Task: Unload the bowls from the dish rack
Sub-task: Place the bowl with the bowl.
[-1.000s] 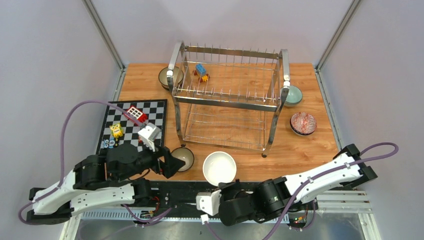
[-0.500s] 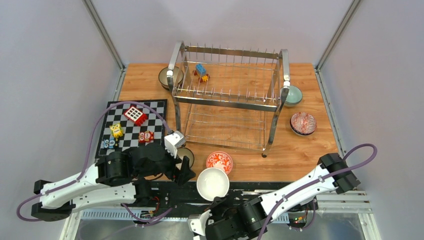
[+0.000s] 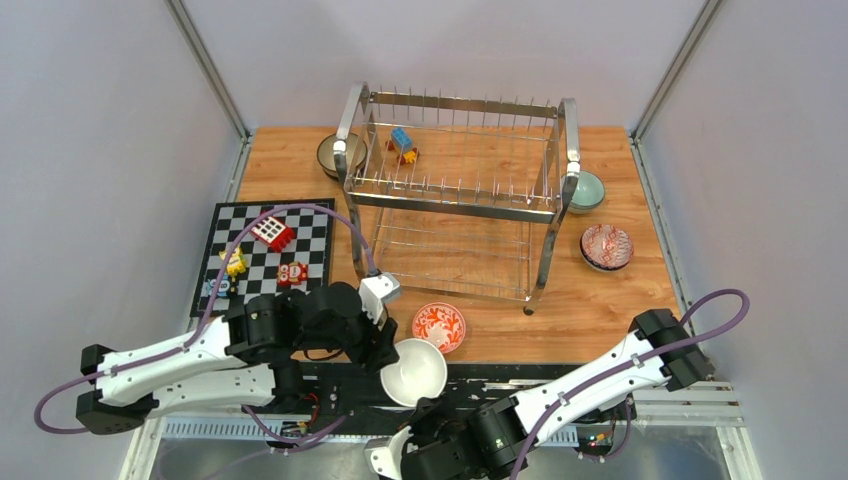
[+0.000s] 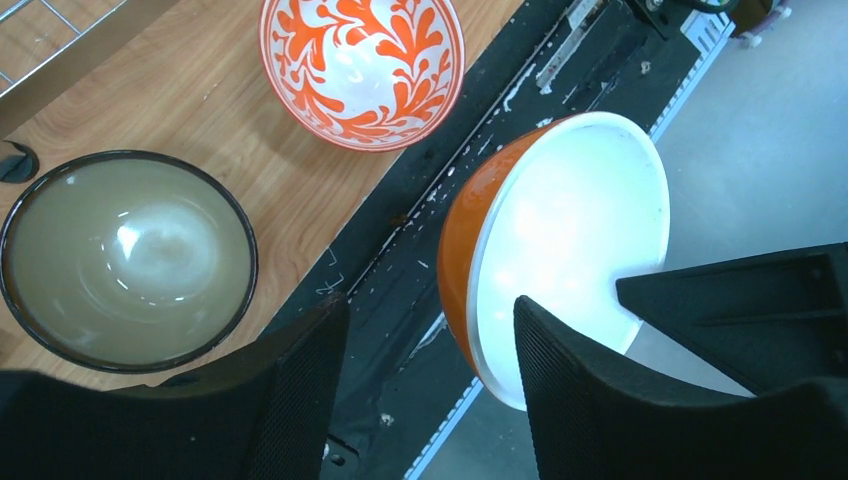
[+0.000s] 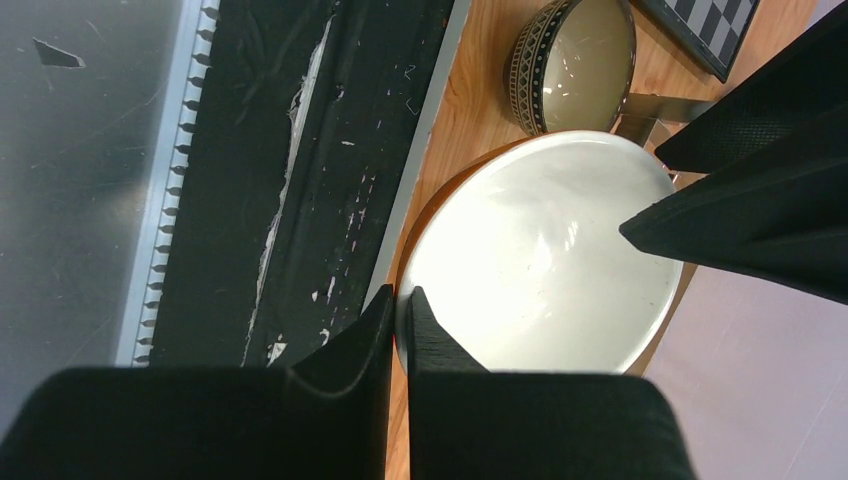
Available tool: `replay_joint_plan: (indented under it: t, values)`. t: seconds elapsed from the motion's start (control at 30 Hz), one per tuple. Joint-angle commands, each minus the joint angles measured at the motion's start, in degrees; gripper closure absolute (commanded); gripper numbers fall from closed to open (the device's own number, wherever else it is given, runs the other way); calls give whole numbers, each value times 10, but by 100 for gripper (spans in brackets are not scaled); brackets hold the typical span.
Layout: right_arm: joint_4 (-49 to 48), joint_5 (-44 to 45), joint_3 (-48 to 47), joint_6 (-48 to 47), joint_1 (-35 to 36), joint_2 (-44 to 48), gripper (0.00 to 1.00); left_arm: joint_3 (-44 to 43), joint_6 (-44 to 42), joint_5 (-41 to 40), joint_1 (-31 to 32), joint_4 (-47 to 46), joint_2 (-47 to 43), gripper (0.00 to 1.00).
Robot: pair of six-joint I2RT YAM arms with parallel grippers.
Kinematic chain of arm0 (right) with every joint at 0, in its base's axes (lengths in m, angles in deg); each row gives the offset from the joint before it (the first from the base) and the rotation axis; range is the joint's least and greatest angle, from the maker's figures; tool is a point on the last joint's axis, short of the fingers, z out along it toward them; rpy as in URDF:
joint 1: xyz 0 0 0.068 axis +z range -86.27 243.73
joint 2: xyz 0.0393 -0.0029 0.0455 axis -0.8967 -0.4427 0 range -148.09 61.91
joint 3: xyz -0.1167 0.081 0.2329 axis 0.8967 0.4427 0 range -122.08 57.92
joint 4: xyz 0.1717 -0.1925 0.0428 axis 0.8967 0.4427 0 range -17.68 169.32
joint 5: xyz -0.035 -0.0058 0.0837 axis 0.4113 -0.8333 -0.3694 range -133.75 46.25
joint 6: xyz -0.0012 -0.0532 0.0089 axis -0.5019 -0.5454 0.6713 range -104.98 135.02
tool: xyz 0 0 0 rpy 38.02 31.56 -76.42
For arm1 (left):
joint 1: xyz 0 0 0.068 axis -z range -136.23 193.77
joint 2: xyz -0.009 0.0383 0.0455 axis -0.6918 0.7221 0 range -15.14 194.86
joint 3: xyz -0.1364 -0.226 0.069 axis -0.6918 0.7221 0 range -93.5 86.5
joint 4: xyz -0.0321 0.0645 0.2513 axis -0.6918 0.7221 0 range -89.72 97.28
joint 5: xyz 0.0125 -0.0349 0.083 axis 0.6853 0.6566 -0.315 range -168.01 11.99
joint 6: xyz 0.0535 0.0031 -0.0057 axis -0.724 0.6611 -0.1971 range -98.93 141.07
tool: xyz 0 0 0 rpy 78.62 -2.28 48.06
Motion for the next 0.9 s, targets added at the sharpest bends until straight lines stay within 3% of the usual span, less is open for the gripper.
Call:
replay_joint_plan:
  t: [0.0,0.17,0.37,0.63,0.7,0.8,0.87]
  values:
    - [6,10,-21,-16,2,-3,98,2,-20,19,2,-11,13,38]
    - [4,11,-21,-11,-3,3,98,10,-31,19,18,-7,47,45]
    - [5,13,-20,-12,-4,9,98,18,-27,16,29,-20,69,61]
    - [14,37,-27,11,-4,4,98,19,-16,-5,29,-32,77,100]
    - [38,54,-42,44,-3,-3,88,23,-7,-12,29,-37,76,100]
    - [58,70,-50,113,-3,13,53,33,20,-36,29,-44,69,100]
    - [65,85,-57,173,-4,35,37,39,43,-65,29,-46,60,100]
